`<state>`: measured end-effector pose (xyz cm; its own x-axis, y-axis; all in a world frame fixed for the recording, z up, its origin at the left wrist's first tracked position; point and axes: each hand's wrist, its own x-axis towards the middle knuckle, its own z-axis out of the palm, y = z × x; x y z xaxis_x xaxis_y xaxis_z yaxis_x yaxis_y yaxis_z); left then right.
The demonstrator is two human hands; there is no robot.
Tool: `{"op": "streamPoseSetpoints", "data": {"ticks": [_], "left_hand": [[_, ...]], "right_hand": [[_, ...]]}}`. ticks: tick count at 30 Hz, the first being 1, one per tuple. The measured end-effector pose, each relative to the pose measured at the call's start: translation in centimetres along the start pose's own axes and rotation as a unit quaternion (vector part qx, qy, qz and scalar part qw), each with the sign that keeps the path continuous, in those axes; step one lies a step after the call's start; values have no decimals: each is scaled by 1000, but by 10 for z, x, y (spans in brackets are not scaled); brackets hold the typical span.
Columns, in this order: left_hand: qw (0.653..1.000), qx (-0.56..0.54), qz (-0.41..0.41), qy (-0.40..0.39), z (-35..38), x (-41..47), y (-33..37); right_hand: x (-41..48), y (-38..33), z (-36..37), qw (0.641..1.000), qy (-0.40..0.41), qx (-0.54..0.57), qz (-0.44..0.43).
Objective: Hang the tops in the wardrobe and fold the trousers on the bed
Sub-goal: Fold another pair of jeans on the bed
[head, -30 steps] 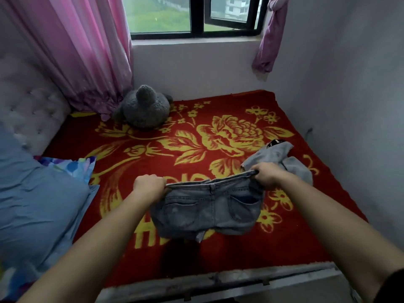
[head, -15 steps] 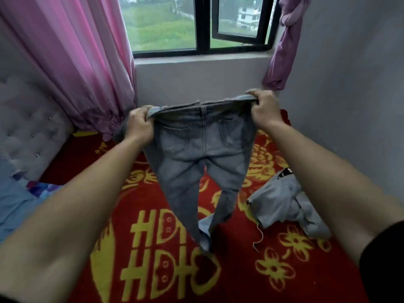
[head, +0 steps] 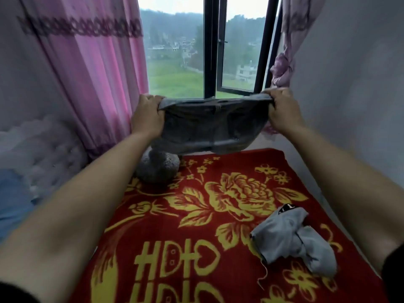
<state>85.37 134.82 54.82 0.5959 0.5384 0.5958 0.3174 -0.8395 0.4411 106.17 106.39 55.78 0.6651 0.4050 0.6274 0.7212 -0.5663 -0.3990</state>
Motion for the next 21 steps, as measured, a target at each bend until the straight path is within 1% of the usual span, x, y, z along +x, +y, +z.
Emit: {"op": "streamPoseSetpoints", "data": {"ticks": [2, 4, 7, 9, 11, 15, 17, 20, 21], "left_hand": [[996, 62, -14, -64, 19, -41, -24], [983, 120, -18, -135, 41, -92, -49], [947, 198, -9, -252, 84, -179, -89], [923, 216, -6, -319, 114, -239, -116], [899, 233, -11, -370, 143, -302, -142], [832, 295, 4, -470, 189, -434, -187], [804, 306, 5, -510, 205, -493, -206], [736, 323, 1, -595, 214, -566, -222], [727, 326, -2, -604, 216, -583, -226]], "right_hand": [[-39, 13, 22, 998, -63, -24, 14], [-90, 28, 50, 990, -127, -59, 35], [-183, 53, 100, 966, -227, -112, 57], [-251, 70, 134, 940, -305, -139, 60], [-323, 86, 165, 912, -375, -153, 65], [-466, 107, 213, 845, -500, -185, 44], [-525, 113, 229, 815, -542, -204, 31], [-593, 114, 240, 771, -589, -240, 28], [-610, 114, 241, 762, -596, -251, 24]]}}
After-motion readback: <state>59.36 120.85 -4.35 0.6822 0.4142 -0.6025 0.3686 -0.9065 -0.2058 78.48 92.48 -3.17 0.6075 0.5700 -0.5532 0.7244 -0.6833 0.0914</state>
